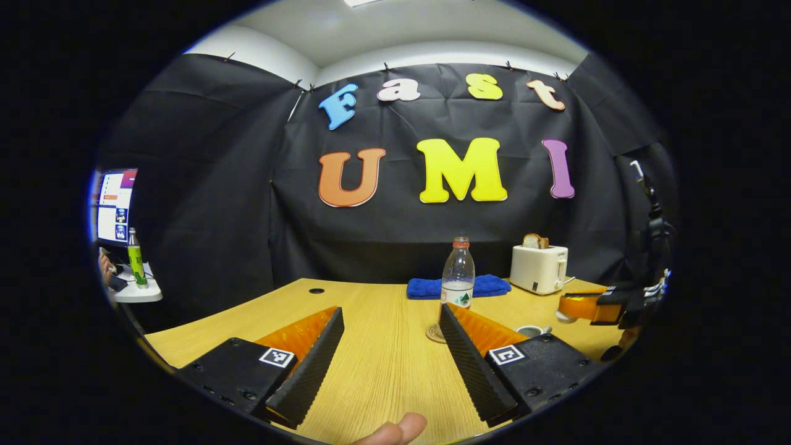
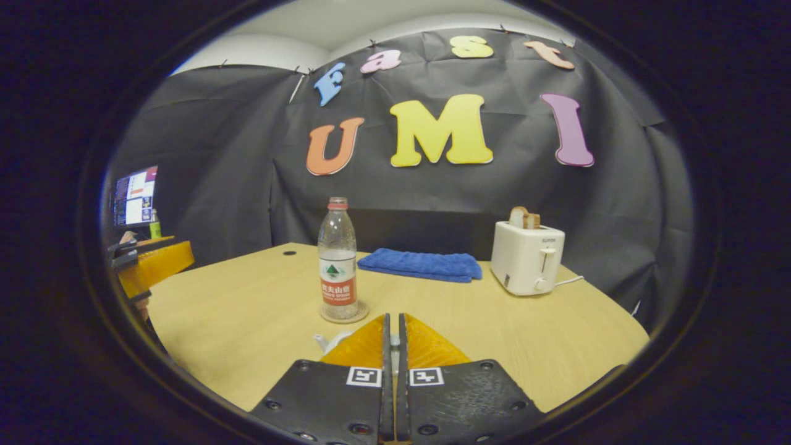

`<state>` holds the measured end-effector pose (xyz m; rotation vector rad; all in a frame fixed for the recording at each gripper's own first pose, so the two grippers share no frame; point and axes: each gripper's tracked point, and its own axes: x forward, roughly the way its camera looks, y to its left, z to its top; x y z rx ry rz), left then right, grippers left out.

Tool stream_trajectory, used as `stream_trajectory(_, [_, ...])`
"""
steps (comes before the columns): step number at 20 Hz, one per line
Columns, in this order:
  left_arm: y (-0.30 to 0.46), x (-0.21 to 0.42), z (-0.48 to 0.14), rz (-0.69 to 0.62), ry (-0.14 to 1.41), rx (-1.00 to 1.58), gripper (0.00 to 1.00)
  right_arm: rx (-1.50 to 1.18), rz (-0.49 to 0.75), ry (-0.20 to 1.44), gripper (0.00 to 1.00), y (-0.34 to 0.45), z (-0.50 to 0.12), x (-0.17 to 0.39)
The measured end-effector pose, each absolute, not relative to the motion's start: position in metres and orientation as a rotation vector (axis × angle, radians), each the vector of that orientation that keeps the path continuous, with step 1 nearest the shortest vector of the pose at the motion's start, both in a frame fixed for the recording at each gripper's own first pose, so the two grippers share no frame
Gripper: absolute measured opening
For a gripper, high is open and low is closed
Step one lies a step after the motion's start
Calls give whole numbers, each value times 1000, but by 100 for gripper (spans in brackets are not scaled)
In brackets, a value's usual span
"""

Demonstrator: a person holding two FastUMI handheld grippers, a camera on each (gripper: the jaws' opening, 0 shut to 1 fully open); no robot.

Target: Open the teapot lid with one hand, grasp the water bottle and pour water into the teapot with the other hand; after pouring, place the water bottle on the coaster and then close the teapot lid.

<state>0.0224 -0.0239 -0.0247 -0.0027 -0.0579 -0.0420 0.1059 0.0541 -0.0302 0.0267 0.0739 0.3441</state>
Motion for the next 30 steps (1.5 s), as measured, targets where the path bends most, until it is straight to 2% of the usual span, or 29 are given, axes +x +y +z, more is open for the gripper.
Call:
stream_trajectory(1, [-25,17,-21,-52,-56,4,98,35,343,82,1,59,-29,109])
stream_trajectory(2, [-27,14,-17,-66,-43,19,93,36,336,90,2,63,-30,112])
stream_trajectory(3, [-23,11,-17,-63,-34,34,98,38,339,93,2,70,-30,114])
stream_trajectory(11, [17,0,5,-38,-39,-3,98,47,292,124,4,97,-45,133])
stream_trajectory(22, [8,3,9,-75,-25,-12,98,25,273,108,7,93,-41,130])
stream_trajectory(24, [6,2,7,-78,-18,-10,98,30,262,100,11,85,-37,122])
stream_trajectory(25, [7,2,6,-79,-15,-12,98,37,262,94,22,82,-34,115])
stream_trajectory(26, [6,0,6,-81,-9,-14,98,43,262,87,25,78,-30,109])
stream_trajectory(27, [7,0,4,-69,5,-16,98,51,265,83,37,73,-27,100])
stream_trajectory(30, [3,-7,8,-62,8,-5,98,69,276,65,49,60,-14,71])
